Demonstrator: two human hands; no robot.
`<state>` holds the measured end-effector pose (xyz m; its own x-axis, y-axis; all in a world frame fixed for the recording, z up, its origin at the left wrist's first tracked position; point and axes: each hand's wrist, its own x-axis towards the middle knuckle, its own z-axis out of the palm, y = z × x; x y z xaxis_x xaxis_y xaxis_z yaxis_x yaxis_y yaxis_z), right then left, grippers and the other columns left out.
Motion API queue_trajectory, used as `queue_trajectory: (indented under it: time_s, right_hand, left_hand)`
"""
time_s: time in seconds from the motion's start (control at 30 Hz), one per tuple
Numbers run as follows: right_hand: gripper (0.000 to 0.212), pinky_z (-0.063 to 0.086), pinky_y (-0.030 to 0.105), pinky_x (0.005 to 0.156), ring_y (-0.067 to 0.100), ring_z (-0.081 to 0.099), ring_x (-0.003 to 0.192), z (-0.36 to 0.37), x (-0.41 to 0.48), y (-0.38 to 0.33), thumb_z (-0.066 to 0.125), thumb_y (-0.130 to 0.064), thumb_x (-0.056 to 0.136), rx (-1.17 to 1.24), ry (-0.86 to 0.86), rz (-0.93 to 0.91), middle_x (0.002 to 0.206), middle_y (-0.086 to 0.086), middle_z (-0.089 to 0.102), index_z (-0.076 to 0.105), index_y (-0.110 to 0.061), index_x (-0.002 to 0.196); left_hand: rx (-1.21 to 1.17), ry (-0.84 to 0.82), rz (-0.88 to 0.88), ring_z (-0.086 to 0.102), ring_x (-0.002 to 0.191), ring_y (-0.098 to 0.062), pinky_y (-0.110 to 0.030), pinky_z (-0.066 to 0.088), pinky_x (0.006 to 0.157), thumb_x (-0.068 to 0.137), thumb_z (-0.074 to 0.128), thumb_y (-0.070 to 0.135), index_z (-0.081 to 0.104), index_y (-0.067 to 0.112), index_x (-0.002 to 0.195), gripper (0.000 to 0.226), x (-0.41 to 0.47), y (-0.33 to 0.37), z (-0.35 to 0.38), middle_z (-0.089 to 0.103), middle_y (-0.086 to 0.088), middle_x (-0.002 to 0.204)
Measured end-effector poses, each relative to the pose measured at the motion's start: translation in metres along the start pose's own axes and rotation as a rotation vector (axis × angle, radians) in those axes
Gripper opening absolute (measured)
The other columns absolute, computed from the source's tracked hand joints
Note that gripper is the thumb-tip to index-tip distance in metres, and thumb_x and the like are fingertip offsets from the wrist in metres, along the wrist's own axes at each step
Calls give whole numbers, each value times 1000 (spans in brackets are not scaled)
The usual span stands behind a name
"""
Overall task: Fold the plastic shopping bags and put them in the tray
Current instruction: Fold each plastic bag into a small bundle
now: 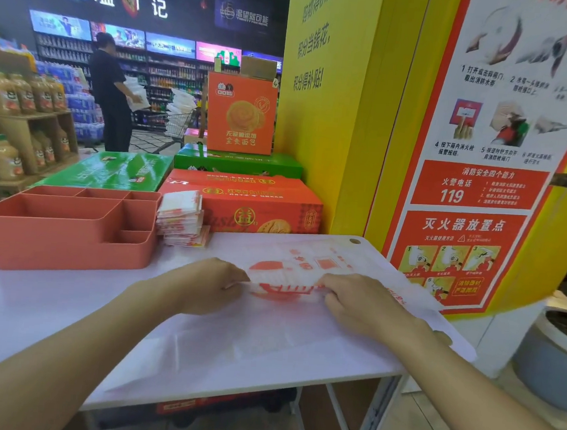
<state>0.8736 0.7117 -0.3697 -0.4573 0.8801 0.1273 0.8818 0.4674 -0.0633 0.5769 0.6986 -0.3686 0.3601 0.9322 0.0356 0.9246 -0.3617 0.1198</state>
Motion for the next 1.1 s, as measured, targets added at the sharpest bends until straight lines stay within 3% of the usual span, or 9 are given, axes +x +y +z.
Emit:
queue_trajectory:
  time_s: [0.1,0.23,0.37,0.47,0.6,0.7,0.8,1.0,1.1]
  right_hand:
    - [26,38,37,61,23,54,76,-7,5,-3,40,-24,98,5,58,29,74,-8,52,39,-31,73]
    - [18,39,37,59,21,54,70,-12,10,-2,42,-29,95,-33,143,67,71,-6,55,46,-25,78]
    - [20,33,36,62,18,48,68,-16,14,-3,43,-32,94,-90,173,78,67,-8,48,43,-24,76]
    - [26,40,39,76,20,43,69,-9,19,-1,32,-39,91,-178,239,74,65,-9,43,46,-22,78]
    - [49,40,44,91,27,55,97,9,29,12,28,-45,87,-244,294,124,96,-3,68,66,-19,104]
    - [60,35,46,102,27,51,117,15,33,16,26,-48,88,-230,238,139,124,-1,63,58,-23,132]
    - [69,25,50,114,31,43,128,19,36,18,18,-52,88,-275,227,144,134,2,56,48,-23,144]
    - [84,-9,60,122,32,5,154,30,44,25,-3,-60,86,-276,132,181,167,4,19,11,-26,162]
    - [69,-15,61,120,32,-16,155,34,47,28,8,-56,100,-240,60,182,171,2,-5,-1,-28,163]
  left_hand:
    - [-13,57,-56,63,93,-27,-38,52,81,96,37,49,64,22,102,39,1,-2,-9,70,-2,98]
    - [-60,56,-162,60,80,-30,-40,52,73,102,44,35,50,17,87,24,7,-4,-16,61,-7,83]
    - [-89,7,-219,57,88,-28,-34,44,71,101,44,28,50,17,101,13,12,-5,-20,56,-3,90]
    - [-112,11,-267,55,93,-23,-33,46,79,100,47,28,51,22,125,26,14,-7,-22,59,-3,108]
    - [-88,25,-287,55,91,-24,-32,47,80,99,48,27,55,17,125,29,18,-10,-22,64,-8,114]
    - [-64,28,-315,55,91,-24,-28,41,77,100,48,28,61,13,115,24,22,-13,-20,64,-8,112]
    - [-63,17,-319,53,93,-24,-29,40,77,99,50,28,61,12,117,26,27,-18,-19,63,-9,118]
    - [-121,71,-369,52,95,-18,-29,44,82,94,62,31,57,20,129,37,29,-32,-15,62,-4,126]
    - [-63,67,-372,56,98,-21,-31,47,85,91,65,32,57,23,129,40,30,-42,-14,62,-4,125]
